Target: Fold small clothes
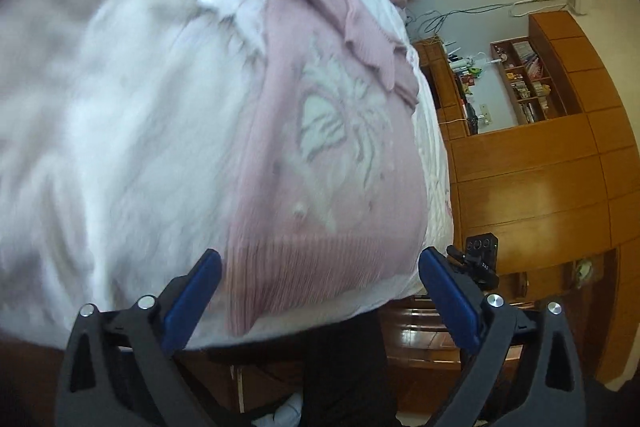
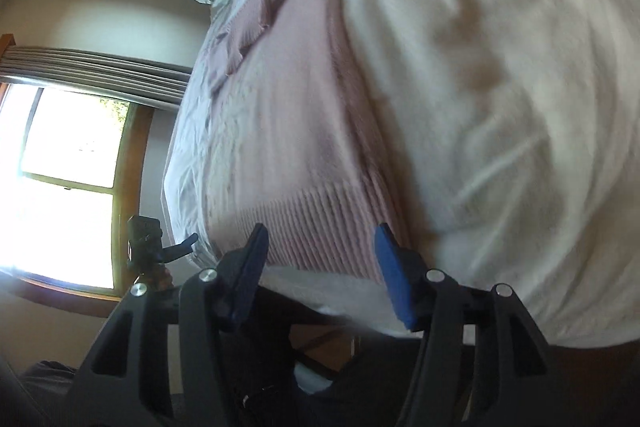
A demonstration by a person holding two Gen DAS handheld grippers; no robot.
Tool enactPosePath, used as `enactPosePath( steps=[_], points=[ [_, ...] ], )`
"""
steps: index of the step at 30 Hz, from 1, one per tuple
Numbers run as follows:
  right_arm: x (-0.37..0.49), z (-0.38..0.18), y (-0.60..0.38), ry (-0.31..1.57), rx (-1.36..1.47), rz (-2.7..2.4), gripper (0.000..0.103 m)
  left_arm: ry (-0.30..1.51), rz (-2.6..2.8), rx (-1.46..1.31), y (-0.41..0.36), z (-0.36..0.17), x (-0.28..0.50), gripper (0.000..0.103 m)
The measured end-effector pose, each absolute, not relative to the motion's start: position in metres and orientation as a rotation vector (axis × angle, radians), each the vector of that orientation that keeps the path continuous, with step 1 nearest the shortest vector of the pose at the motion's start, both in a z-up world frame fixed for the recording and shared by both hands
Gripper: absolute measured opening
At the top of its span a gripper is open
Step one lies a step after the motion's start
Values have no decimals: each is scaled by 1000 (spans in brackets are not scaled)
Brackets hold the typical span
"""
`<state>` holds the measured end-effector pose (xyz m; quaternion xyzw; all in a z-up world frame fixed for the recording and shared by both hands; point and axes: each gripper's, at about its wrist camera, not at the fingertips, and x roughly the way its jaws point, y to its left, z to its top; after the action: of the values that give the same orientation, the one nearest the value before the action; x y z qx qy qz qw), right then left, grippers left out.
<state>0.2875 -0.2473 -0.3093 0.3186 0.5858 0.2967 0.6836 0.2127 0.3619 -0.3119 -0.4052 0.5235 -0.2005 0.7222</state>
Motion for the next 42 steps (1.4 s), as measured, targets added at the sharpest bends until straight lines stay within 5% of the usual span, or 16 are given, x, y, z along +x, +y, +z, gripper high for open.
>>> enactPosePath(
  steps=[17, 22, 25, 27, 29, 30, 31, 42],
  points=[
    [292, -348, -261, 1372, 742, 684, 56, 1249, -449, -1005, 350, -367, 213, 91],
    [302, -353, -243, 1393, 715, 734, 51, 1278, -423, -986, 353, -371, 209, 55],
    [306, -353, -235, 1389, 714, 754, 46, 1270, -415, -1020, 357, -375, 208, 51],
    [306, -355, -232, 1387, 732, 759, 37, 1263, -410, -1037, 359, -379, 206, 51],
    [304, -356, -233, 1375, 764, 763, 13, 1258, -422, -1045, 356, -380, 204, 45],
    [301, -355, -235, 1359, 776, 757, 12, 1257, -424, -1034, 355, -380, 203, 16],
    [298, -353, -236, 1345, 794, 756, 10, 1250, -418, -1028, 353, -378, 201, 8],
    [256, -288, -236, 1178, 794, 752, 6, 1101, -521, -1063, 355, -334, 176, 7]
  ],
)
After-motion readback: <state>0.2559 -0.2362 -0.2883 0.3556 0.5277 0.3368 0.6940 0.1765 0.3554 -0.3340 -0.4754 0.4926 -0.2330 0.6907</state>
